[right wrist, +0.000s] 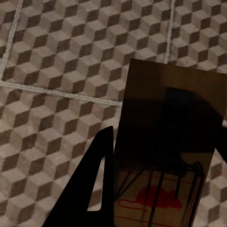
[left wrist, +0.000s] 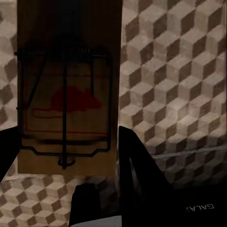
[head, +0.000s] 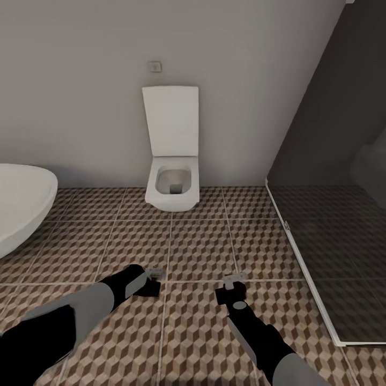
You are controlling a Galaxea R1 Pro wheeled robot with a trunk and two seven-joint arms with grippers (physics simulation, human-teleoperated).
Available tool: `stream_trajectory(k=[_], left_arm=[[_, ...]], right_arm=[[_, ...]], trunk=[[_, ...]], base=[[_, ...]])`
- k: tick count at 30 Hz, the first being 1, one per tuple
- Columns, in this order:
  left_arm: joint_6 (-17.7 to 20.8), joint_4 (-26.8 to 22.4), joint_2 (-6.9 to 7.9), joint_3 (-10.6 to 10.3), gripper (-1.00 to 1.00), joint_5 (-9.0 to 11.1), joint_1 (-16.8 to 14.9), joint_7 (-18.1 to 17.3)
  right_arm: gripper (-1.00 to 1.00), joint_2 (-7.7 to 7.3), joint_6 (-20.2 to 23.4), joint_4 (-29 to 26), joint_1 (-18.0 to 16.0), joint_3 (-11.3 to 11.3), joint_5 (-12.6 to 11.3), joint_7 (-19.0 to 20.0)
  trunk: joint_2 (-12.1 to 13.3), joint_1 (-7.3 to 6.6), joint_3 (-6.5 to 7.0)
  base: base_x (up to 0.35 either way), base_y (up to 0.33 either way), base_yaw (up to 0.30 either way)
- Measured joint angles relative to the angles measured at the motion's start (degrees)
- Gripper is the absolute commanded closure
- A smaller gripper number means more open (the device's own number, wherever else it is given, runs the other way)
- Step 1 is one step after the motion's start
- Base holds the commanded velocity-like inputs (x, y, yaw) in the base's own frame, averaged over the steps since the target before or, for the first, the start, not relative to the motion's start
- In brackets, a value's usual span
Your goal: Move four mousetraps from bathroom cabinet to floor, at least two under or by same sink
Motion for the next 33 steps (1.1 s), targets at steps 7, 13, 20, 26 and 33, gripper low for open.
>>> stream_trajectory(k=[7,13,20,26,33], left_arm=[[-0.05,-0.29,0.08,0.09,1.0,-0.09,-1.3,6.8],[-0.36,-0.37,0.13,0.14,1.0,-0.03,-1.45,9.91],[-2.47,-0.32,0.26,0.17,1.0,-0.04,-1.75,10.39],[-5.12,-0.25,0.33,0.25,1.0,0.01,-1.79,10.26],[-5.39,-0.05,1.63,0.29,1.0,-0.16,-3.05,10.23]], right_arm=[[1.0,0.25,3.59,-0.26,-3.06,-0.06,0.38,0.1],[1.0,0.38,10.15,-0.42,-7.89,-0.06,0.2,0.52],[1.0,0.99,12.32,0.86,-13.78,-0.07,0.13,0.67],[1.0,1.72,13.76,8.32,-18.92,-0.18,-0.07,2.21],[1.0,2.78,12.9,15.5,-24.17,-0.29,-0.2,5.88]], trunk=[[0.0,0.0,0.01],[0.0,0.0,0.0],[0.0,0.0,0.0],[0.0,0.0,0.0],[0.0,0.0,0.0]], base=[[0.0,0.0,0.0],[0.0,0.0,0.0],[0.0,0.0,0.0],[0.0,0.0,0.0],[0.0,0.0,0.0]])
